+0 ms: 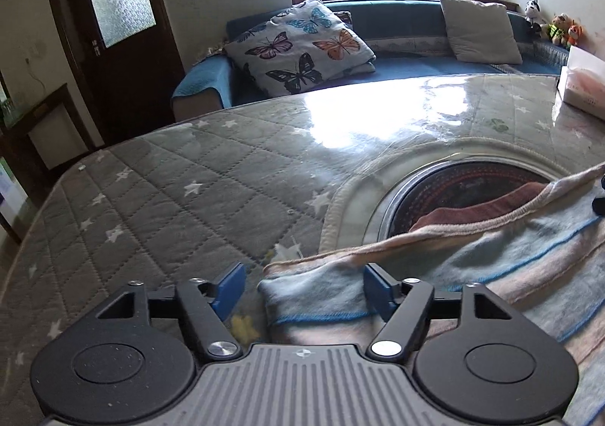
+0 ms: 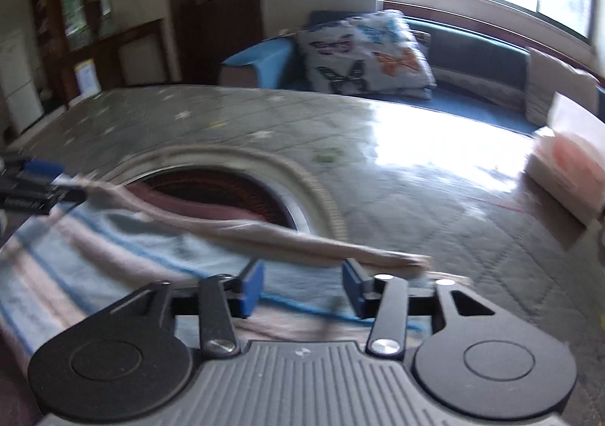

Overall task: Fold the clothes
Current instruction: 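Open both grippers to release the folded hem onto the shirt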

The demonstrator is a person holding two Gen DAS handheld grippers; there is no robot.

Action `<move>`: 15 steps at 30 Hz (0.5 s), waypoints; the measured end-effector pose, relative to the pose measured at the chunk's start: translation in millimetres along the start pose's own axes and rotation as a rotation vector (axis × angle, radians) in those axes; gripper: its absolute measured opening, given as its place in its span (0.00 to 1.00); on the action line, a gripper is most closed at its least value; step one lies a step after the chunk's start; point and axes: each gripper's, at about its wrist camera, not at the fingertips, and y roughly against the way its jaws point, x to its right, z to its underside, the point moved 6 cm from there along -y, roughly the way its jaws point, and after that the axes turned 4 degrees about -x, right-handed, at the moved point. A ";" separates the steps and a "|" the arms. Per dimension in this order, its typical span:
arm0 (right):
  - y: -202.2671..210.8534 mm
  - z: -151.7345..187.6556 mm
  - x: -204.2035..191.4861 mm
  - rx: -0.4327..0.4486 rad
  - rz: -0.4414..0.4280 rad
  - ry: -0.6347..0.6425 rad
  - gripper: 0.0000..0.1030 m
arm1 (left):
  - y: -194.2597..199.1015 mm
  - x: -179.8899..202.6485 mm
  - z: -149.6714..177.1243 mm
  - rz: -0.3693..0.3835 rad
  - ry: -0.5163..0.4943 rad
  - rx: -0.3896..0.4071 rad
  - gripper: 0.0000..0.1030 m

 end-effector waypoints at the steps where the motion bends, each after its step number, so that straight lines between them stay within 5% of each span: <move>1: -0.8 -0.2 -7.6 -0.001 -0.010 0.016 0.51 | 2.6 1.0 1.8 -0.006 -0.011 0.004 0.79; 4: -6.5 -1.2 -35.6 -0.005 -0.030 0.081 0.61 | 10.2 4.3 8.7 -0.021 -0.042 0.017 0.85; 15: -17.4 9.2 -106.0 -0.030 -0.069 0.178 0.72 | 27.8 -5.9 36.2 -0.054 -0.044 0.026 0.93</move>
